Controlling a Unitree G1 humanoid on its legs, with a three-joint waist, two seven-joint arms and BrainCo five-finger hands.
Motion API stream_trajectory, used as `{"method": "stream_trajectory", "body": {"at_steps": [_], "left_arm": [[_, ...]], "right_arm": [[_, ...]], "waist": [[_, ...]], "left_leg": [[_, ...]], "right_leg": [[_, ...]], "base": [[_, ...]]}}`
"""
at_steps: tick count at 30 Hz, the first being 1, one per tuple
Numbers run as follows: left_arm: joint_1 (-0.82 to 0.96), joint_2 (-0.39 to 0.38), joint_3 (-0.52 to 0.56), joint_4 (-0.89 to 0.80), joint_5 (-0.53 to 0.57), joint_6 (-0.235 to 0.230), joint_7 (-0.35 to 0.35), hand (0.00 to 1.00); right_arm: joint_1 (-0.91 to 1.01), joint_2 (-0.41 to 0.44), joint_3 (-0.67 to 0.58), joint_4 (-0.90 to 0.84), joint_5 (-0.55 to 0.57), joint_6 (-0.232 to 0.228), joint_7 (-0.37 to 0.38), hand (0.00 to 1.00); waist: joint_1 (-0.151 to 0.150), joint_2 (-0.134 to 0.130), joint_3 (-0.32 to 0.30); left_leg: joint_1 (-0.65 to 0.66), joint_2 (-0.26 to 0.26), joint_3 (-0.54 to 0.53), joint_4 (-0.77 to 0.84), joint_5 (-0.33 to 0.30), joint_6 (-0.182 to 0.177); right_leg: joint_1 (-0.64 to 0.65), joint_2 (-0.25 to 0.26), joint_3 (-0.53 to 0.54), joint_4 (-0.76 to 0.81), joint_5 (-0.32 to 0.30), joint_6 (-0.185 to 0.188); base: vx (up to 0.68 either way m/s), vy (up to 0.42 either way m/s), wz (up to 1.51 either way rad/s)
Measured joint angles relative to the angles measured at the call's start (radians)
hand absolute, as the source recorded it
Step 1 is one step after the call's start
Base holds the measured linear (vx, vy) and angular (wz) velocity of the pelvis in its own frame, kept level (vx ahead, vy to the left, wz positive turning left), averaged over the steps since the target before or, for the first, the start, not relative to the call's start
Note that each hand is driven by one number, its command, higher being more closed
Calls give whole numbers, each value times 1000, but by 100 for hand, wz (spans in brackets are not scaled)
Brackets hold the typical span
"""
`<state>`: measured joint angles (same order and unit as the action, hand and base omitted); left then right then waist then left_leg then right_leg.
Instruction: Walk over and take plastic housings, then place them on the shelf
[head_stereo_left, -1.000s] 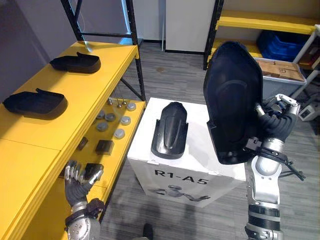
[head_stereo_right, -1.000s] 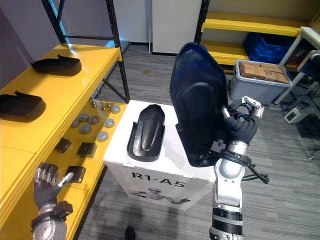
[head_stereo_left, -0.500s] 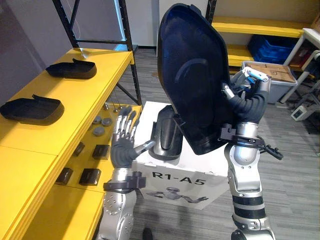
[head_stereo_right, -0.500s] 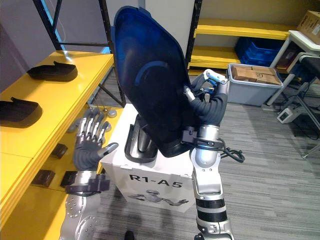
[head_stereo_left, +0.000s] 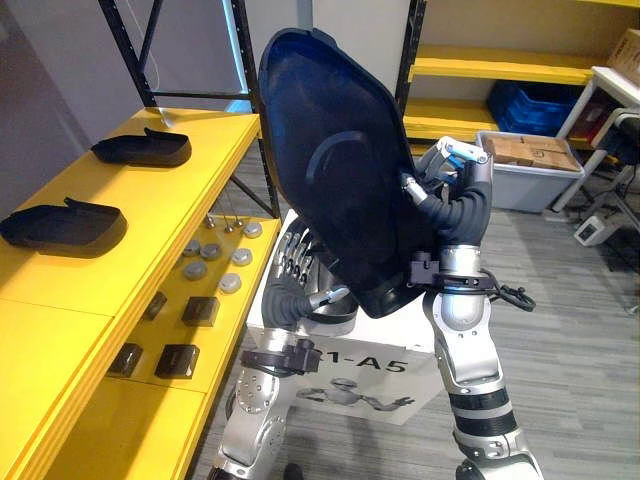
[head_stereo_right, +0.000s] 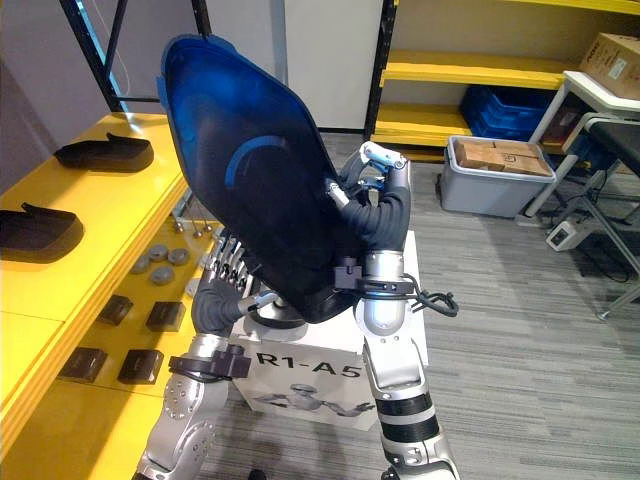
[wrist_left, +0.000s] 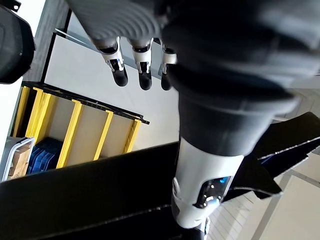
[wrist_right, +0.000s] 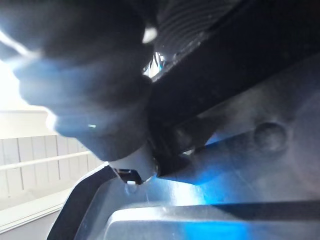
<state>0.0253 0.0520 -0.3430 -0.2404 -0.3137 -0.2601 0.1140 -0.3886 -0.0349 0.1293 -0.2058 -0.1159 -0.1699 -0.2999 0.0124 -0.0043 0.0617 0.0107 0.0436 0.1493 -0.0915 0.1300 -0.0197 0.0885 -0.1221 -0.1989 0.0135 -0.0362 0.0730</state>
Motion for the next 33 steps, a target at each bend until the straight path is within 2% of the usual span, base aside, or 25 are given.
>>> {"method": "stream_trajectory", "body": {"at_steps": [5,6,16,19,20,29,33], "left_arm": [[-35,4,-24,30,-2,0,20,0],[-35,4,-26,33,-6,0,29,100],[-30,32,-35,69,-20,12,64,100],[-29,33,-9,75,-23,18,79,100],[-29,33,5,76,-22,24,83,100],[-29,32,86,98,5,48,108,100],[-28,29,111,95,56,48,115,100]], "right_arm": [[2,15,30,40,32,1,-1,100],[3,14,33,41,32,1,0,100],[60,11,31,75,32,0,-14,100],[92,5,32,94,32,0,-15,100],[110,-3,42,105,31,0,-14,0],[185,-3,89,101,33,-10,52,0],[204,0,84,63,103,-19,89,0]], "waist": [[-1,0,-1],[-1,0,-1],[0,-1,-14],[-1,-3,-22],[-1,-3,-27],[-8,-14,-35],[-8,-22,-40]], "left_leg": [[0,3,1,0,5,-1],[0,3,2,0,6,-1],[-2,6,13,-1,8,-2],[-2,7,12,-1,9,-2],[-2,7,11,-1,9,-2],[-12,7,-9,-1,19,-2],[-12,9,-6,-1,20,-2]], "right_leg": [[-5,2,2,8,1,-1],[-6,2,3,8,1,-2],[-17,4,16,11,3,-4],[-17,5,15,12,3,-4],[-17,5,14,12,3,-4],[-17,6,-3,13,4,-6],[-17,7,-1,11,6,-9]], "base": [[0,0,0],[0,0,-4],[-14,2,-3],[0,0,0],[0,0,0],[-5,0,6],[0,0,0]]}}
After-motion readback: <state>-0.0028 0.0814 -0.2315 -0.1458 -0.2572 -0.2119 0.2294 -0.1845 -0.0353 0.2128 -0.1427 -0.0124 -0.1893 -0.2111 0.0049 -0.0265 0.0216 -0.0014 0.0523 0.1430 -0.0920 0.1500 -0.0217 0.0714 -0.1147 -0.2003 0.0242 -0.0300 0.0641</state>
